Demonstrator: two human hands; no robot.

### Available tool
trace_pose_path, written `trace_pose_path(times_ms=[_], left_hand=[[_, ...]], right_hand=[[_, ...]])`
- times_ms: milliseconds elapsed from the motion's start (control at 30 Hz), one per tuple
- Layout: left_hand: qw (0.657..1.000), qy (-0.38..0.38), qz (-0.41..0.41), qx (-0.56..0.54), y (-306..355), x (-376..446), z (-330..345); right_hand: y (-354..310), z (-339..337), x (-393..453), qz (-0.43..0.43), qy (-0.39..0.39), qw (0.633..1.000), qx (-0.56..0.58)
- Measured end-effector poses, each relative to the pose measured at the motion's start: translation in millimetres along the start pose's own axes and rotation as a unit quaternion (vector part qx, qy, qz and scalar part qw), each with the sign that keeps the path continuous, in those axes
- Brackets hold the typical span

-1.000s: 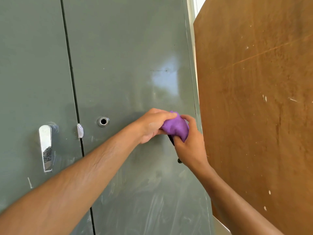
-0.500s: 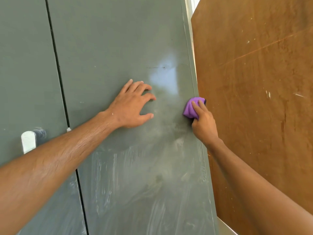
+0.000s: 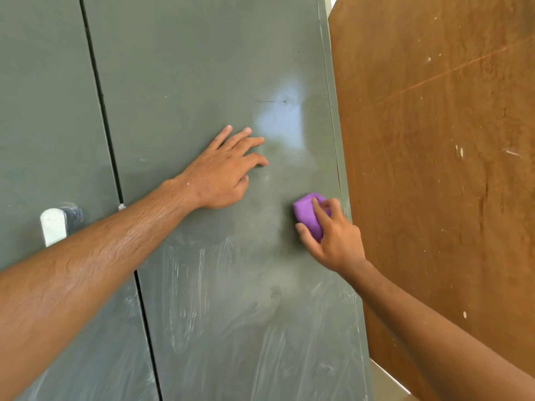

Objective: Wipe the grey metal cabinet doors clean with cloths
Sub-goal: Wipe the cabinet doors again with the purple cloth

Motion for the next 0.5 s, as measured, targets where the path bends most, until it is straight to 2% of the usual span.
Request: trace_pose_path(times_ms=[33,133,167,233,300,333,400,467,500], left_hand=[[1.0,0.001,0.006,-0.004,0,-4,-3],[1.0,0.008,0.012,0.0,-2,-21,-14],[1.0,0.006,0.01,0.007,-4,-27,-18],[1.0,-0.006,-0.001,0.028,-8,-41,-27],[0.998,-0.025,-0.017,0.049,-6,-62,-38],[0.998,-0.032,-0.024,0.057,-4,-76,-43],[0.996,-0.023,-0.044,0.074,2,-109,-53],[0.994,-0.014,-0.058,0.096,5,-132,-57],[0.992,-0.017,-0.071,0.107,3,-141,-57]], right_hand=[[10,-4,1,0.007,0.007,1.0,-0.003],[26,-12,47,0.115,0.024,0.993,0.004],[13,-11,56,0.107,0.027,0.994,0.017],[-33,0,40,0.011,0.045,0.998,0.053],[-65,18,-6,-0.11,0.024,0.992,0.054],[-64,24,-19,-0.135,0.01,0.99,0.045],[-51,20,-7,-0.095,0.035,0.994,0.051],[-46,4,29,0.032,0.095,0.993,0.066],[-60,-2,40,0.067,0.104,0.99,0.07]])
Point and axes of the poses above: each hand's wrist, its own x-axis towards the middle knuckle, its own z-axis out of the palm, y = z × x, the point moved 6 cm from there along x, towards the middle knuckle, and after that the axes turned 10 degrees about z, right-handed, at the moved point
